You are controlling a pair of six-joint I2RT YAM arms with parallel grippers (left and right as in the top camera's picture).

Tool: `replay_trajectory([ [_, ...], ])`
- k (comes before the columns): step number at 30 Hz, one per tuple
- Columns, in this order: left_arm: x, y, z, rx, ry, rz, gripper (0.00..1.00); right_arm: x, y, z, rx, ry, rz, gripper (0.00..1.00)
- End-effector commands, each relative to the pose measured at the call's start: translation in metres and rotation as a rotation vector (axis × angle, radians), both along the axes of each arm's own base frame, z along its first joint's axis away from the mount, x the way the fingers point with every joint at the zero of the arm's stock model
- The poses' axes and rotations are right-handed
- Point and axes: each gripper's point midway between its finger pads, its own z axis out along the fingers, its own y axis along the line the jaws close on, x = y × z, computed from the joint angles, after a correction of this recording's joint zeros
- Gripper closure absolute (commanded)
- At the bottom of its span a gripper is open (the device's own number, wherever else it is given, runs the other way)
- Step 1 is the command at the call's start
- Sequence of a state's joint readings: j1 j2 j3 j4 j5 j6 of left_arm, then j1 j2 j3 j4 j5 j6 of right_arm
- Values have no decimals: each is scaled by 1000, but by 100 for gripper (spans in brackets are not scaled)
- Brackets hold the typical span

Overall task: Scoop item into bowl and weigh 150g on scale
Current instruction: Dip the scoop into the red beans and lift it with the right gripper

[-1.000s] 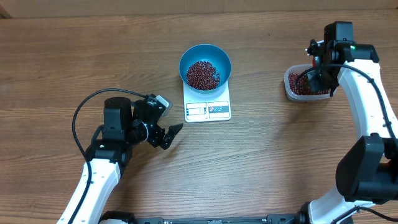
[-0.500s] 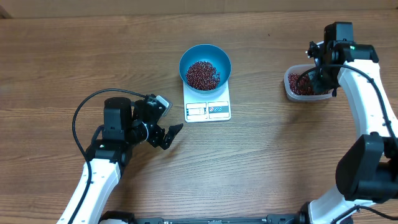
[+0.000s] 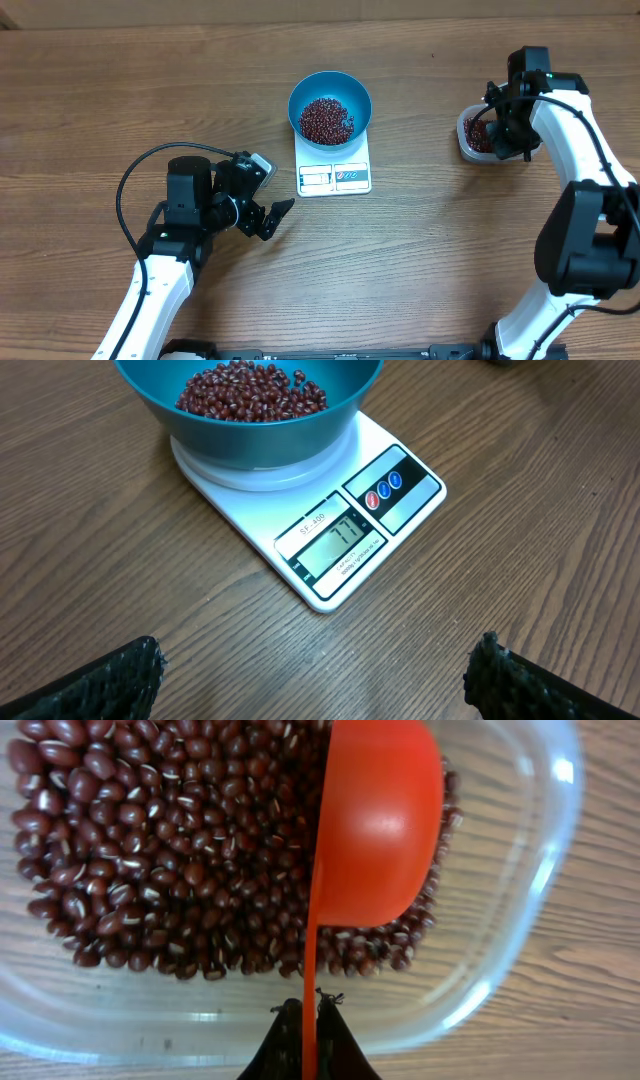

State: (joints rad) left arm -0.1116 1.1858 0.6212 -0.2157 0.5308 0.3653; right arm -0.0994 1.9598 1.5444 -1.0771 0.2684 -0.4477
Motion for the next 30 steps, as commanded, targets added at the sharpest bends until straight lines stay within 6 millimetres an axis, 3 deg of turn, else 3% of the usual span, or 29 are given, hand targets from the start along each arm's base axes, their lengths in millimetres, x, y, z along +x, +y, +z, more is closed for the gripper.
replay_trajectory([
  [1, -1, -4, 1, -12, 5, -8, 0, -4, 10, -12, 79, 28, 8, 96],
  [9, -1, -4, 1, -12, 5, -8, 0, -16, 45, -15, 280, 69, 22, 96],
  [21, -1, -4, 1, -12, 5, -8, 0, -30, 75, -12, 469, 117, 10, 96],
  [25, -1, -4, 1, -12, 5, -8, 1, -33, 78, -8, 548, 120, -24, 96],
  [30, -1, -4, 1, -12, 5, -8, 0, -35, 64, -6, 603, 106, -124, 96],
])
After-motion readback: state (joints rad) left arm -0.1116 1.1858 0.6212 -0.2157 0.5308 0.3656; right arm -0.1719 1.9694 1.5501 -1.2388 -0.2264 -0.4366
